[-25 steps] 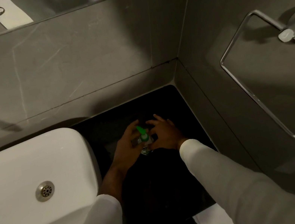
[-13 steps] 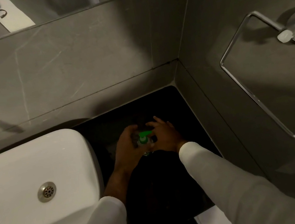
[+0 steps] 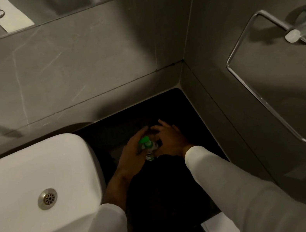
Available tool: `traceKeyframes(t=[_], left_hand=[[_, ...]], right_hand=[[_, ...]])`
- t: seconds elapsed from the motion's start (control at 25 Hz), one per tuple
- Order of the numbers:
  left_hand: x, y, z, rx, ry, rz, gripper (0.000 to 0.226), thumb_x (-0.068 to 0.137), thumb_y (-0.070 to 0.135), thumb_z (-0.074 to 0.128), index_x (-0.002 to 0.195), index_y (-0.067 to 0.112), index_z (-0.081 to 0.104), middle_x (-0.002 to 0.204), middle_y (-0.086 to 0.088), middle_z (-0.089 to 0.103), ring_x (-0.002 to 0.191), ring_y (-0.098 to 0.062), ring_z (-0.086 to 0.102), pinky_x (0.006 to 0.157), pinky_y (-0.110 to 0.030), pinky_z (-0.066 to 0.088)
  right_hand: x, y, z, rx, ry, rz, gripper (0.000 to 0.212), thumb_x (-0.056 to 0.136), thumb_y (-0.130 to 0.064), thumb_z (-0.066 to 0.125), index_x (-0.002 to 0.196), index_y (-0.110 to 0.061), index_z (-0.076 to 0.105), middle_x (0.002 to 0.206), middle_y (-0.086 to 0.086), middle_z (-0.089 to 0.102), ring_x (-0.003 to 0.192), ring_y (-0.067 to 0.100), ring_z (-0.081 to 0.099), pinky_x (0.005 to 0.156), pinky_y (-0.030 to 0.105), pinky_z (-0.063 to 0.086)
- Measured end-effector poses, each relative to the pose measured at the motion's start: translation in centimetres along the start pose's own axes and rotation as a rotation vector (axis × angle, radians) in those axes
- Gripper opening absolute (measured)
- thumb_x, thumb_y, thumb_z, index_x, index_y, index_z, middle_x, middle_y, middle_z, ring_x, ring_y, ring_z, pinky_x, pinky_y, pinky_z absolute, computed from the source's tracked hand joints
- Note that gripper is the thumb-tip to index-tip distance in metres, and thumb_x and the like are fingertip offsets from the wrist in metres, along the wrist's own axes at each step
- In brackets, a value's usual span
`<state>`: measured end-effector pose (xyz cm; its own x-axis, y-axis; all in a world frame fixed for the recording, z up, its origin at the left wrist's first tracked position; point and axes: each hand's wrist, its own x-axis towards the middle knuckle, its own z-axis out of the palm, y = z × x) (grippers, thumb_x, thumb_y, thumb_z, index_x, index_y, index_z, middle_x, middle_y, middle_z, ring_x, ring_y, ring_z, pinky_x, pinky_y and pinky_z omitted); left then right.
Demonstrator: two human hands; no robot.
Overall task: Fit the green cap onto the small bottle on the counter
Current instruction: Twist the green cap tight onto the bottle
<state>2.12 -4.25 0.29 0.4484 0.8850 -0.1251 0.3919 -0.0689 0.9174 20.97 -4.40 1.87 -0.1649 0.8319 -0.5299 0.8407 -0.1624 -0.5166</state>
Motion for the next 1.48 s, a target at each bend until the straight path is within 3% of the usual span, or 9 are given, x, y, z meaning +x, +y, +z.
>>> traceKeyframes(t=[0.16, 0.24, 0.4, 0.52, 0.64, 0.84, 0.96, 1.16, 1.48], left_hand=[[-0.5, 0.0, 0.8, 0.086, 0.171, -0.091, 0.051, 0.079, 0.022, 0.085, 0.125, 0.019, 0.062, 0.115, 0.015, 0.063, 0.106, 0.002, 0.062, 0.083, -0.01, 0.05], [0.0, -0.2, 0.4, 0.29, 0.215, -0.032, 0.035, 0.08, 0.018, 0.084, 0.112, 0.013, 0.071, 0.109, 0.001, 0.069, 0.107, -0.013, 0.063, 0.089, -0.026, 0.053], [0.6, 0.2, -0.5, 0.214, -0.081, 0.014, 0.062, 0.082, 0.007, 0.072, 0.14, 0.013, 0.054, 0.14, 0.002, 0.048, 0.137, -0.016, 0.032, 0.113, -0.04, 0.035], [0.8, 0.8, -0.4, 0.388, 0.063, -0.062, 0.059, 0.071, 0.053, 0.073, 0.119, 0.019, 0.066, 0.113, -0.001, 0.068, 0.102, -0.017, 0.063, 0.083, -0.031, 0.05], [1.7, 1.3, -0.8, 0.675, 0.064, -0.084, 0.047, 0.073, 0.058, 0.074, 0.102, 0.022, 0.072, 0.095, -0.004, 0.072, 0.085, -0.023, 0.068, 0.067, -0.028, 0.048], [3.7, 3.4, -2.2, 0.84, -0.291, 0.052, 0.032, 0.08, 0.039, 0.074, 0.111, 0.031, 0.073, 0.12, -0.003, 0.067, 0.122, -0.023, 0.054, 0.107, -0.051, 0.038], [4.3, 4.8, -3.3, 0.833, -0.46, 0.095, 0.034, 0.081, 0.04, 0.072, 0.114, 0.034, 0.072, 0.124, -0.001, 0.065, 0.12, -0.021, 0.057, 0.102, -0.045, 0.045], [4.8, 5.6, -1.8, 1.183, -0.363, 0.084, 0.047, 0.078, 0.063, 0.056, 0.108, 0.03, 0.07, 0.107, -0.003, 0.072, 0.096, -0.026, 0.069, 0.074, -0.034, 0.055], [4.9, 4.7, -2.8, 1.246, -0.484, 0.41, 0.036, 0.087, 0.044, 0.061, 0.118, 0.027, 0.065, 0.12, 0.001, 0.067, 0.119, -0.019, 0.056, 0.108, -0.041, 0.031]], right_hand=[[-0.5, 0.4, 0.0, 0.012, 0.004, -0.003, 0.047, 0.09, -0.042, 0.077, 0.132, -0.022, 0.077, 0.176, -0.007, 0.031, 0.172, 0.025, 0.001, 0.134, 0.058, 0.004], [-0.4, 0.3, 0.0, 0.024, 0.002, 0.003, 0.048, 0.089, -0.041, 0.078, 0.133, -0.02, 0.077, 0.176, -0.007, 0.03, 0.172, 0.024, 0.001, 0.135, 0.058, 0.003], [-0.1, 0.8, 0.1, 0.077, 0.018, 0.035, 0.065, 0.087, -0.043, 0.081, 0.147, -0.023, 0.066, 0.178, -0.008, 0.027, 0.172, 0.022, 0.001, 0.136, 0.055, 0.001], [0.3, 0.7, 0.5, 0.071, 0.021, 0.036, 0.062, 0.086, -0.041, 0.082, 0.143, -0.022, 0.069, 0.179, -0.007, 0.024, 0.172, 0.022, 0.001, 0.136, 0.054, 0.002], [0.6, 0.7, 0.7, 0.062, 0.02, 0.031, 0.056, 0.086, -0.042, 0.082, 0.137, -0.022, 0.073, 0.179, -0.008, 0.023, 0.172, 0.023, 0.001, 0.136, 0.055, 0.001], [0.6, 1.3, 0.6, 0.053, 0.016, 0.024, 0.073, 0.083, -0.047, 0.083, 0.148, -0.021, 0.064, 0.179, -0.007, 0.024, 0.172, 0.023, 0.002, 0.135, 0.057, 0.002], [0.5, 1.1, 0.9, 0.049, 0.033, -0.005, 0.067, 0.082, -0.044, 0.084, 0.143, -0.023, 0.068, 0.176, -0.008, 0.031, 0.172, 0.022, 0.003, 0.135, 0.058, 0.001], [0.7, 1.1, 1.0, 0.096, 0.047, 0.039, 0.072, 0.08, -0.043, 0.087, 0.145, -0.02, 0.067, 0.178, -0.006, 0.026, 0.172, 0.021, 0.004, 0.136, 0.055, 0.002], [0.2, 0.5, 0.7, 0.013, 0.048, -0.028, 0.067, 0.084, -0.042, 0.083, 0.147, -0.025, 0.065, 0.174, -0.009, 0.035, 0.172, 0.021, 0.004, 0.134, 0.058, 0.002]])
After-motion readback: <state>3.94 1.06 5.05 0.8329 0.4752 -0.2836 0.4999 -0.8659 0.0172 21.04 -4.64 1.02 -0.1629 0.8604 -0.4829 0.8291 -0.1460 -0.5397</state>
